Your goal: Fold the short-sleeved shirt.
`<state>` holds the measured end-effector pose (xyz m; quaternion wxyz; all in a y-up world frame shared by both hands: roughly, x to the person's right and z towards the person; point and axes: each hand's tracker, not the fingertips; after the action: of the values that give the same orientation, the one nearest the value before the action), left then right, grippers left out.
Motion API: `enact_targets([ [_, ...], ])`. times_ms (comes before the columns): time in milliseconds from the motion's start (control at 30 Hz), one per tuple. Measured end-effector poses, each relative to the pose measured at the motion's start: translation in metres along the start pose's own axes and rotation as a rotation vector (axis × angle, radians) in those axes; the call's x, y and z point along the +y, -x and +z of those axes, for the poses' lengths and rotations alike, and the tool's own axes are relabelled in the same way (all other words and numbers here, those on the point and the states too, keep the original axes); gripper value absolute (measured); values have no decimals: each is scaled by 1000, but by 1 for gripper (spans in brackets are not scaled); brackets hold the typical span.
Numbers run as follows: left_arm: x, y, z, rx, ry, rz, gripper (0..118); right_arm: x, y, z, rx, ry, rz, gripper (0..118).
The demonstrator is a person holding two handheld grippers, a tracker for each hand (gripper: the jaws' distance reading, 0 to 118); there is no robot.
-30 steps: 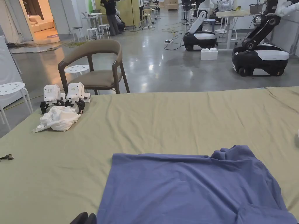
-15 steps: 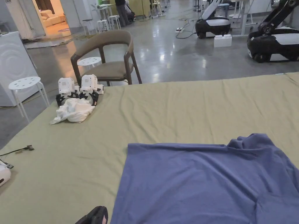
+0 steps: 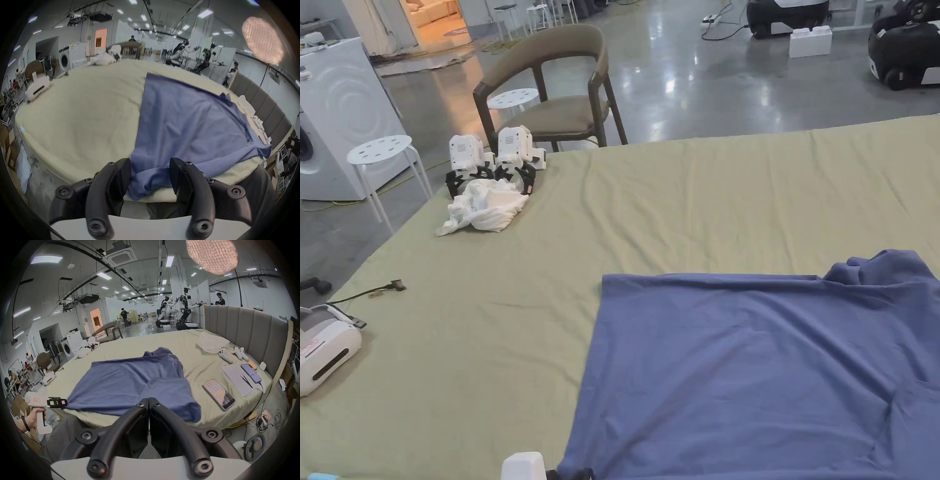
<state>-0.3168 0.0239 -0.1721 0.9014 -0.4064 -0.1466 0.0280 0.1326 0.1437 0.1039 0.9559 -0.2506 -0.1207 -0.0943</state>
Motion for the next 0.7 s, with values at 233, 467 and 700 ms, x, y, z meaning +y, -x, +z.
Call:
enact_targets([
  [233,-2,-15,-4,-5,2,-38,9,-7,-26,-15,-42,58,-25,0],
  [467,-3,-17,-5,5,6,-68,9,-20,-74,-94,-114,150,-138,81],
  [700,1,-16,-5,-10,25,-56,9,-56,-100,-138,-135,251,-281,17],
])
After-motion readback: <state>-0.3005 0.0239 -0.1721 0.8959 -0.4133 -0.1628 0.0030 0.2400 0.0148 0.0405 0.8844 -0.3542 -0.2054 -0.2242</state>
